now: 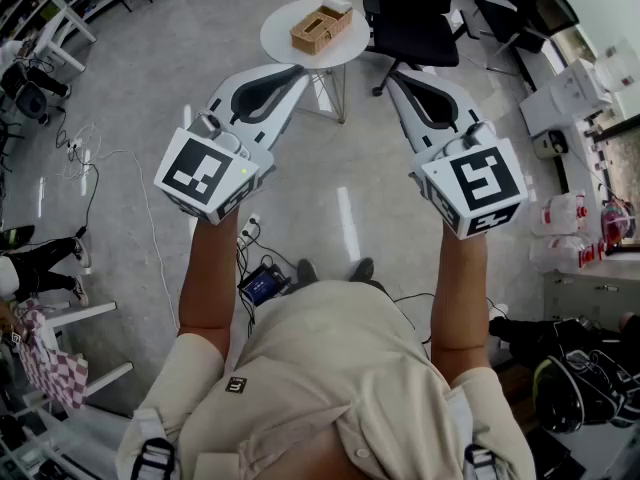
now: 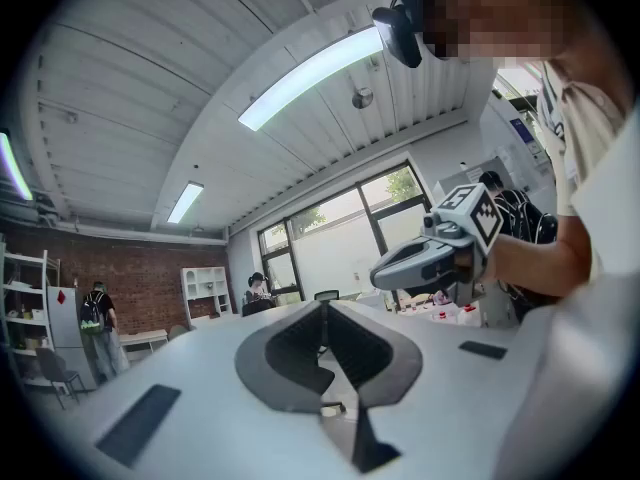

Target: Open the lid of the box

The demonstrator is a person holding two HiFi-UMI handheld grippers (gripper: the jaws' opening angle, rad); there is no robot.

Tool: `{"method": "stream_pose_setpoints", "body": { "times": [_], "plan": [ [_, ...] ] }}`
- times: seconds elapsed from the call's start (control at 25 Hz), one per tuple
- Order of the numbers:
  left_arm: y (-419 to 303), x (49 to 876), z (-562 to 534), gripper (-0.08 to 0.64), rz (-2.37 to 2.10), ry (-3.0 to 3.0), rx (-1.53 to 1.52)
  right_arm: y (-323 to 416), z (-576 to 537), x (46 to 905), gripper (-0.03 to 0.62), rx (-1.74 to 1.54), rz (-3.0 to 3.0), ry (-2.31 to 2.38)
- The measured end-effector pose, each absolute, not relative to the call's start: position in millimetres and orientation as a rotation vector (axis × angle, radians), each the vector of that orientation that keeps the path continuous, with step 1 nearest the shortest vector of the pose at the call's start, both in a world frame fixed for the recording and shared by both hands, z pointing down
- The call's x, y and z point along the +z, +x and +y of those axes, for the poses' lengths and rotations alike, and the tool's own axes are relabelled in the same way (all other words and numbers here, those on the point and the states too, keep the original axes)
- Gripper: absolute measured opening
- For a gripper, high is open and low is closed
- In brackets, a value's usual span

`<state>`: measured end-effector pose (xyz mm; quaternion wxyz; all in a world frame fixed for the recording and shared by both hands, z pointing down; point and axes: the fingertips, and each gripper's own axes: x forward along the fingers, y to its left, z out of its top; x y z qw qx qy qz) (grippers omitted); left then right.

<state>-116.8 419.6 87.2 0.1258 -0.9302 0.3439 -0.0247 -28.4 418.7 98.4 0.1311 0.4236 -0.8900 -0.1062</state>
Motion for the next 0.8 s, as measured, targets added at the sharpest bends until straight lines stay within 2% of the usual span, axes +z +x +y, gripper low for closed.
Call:
{"method": "stream_pose_setpoints", "body": {
  "times": [0.8],
  "plan": [
    [-27, 98, 387, 0.020, 1.089, -2.696, -0.146, 52, 383, 98, -0.008, -0.305, -2.679, 1.163]
  ]
}}
